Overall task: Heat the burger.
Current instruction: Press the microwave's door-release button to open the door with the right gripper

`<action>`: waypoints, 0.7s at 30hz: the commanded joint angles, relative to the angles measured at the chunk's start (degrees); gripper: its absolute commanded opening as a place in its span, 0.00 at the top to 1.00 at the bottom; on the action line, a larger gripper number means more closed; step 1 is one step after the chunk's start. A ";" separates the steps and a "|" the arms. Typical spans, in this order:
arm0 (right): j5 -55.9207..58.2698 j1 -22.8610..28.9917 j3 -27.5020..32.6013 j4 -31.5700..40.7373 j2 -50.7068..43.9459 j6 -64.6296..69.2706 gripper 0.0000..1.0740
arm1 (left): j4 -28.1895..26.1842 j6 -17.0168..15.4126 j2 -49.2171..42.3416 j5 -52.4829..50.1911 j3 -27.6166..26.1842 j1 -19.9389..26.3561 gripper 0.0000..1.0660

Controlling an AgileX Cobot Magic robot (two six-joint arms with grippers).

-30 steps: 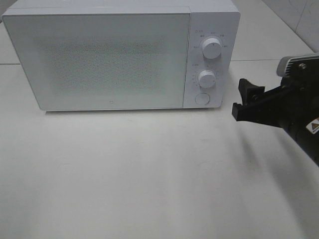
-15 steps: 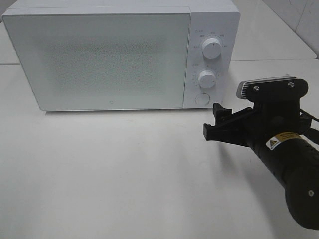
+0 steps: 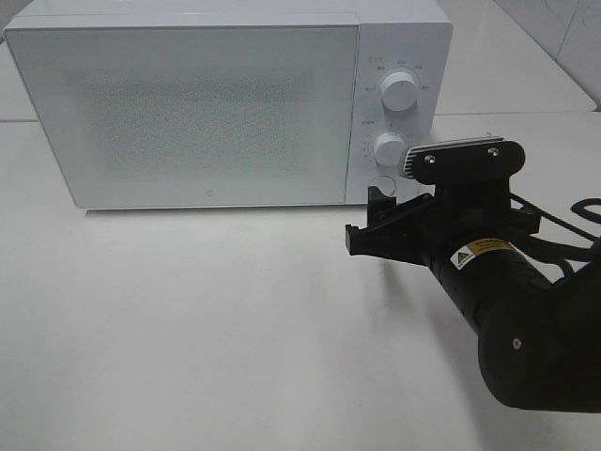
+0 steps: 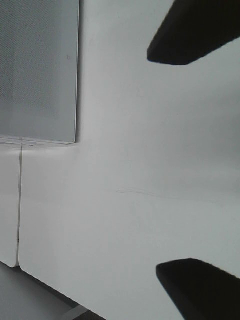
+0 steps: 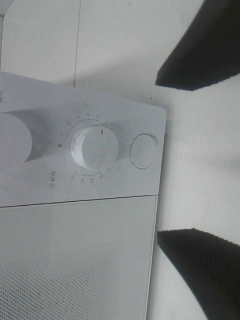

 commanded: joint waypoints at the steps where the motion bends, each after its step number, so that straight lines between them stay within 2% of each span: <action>1: -10.26 0.23 -0.52 0.17 0.06 -0.97 0.29 | -0.29 -0.29 -1.09 0.17 0.06 0.17 0.08; 15: -5.90 0.23 -0.52 0.17 0.06 2.35 0.29 | -0.29 -0.29 -1.09 0.17 0.06 0.17 0.08; 21: -5.90 0.23 -0.52 0.17 0.06 10.20 0.34 | -0.29 -0.29 -1.09 0.17 0.06 0.17 0.08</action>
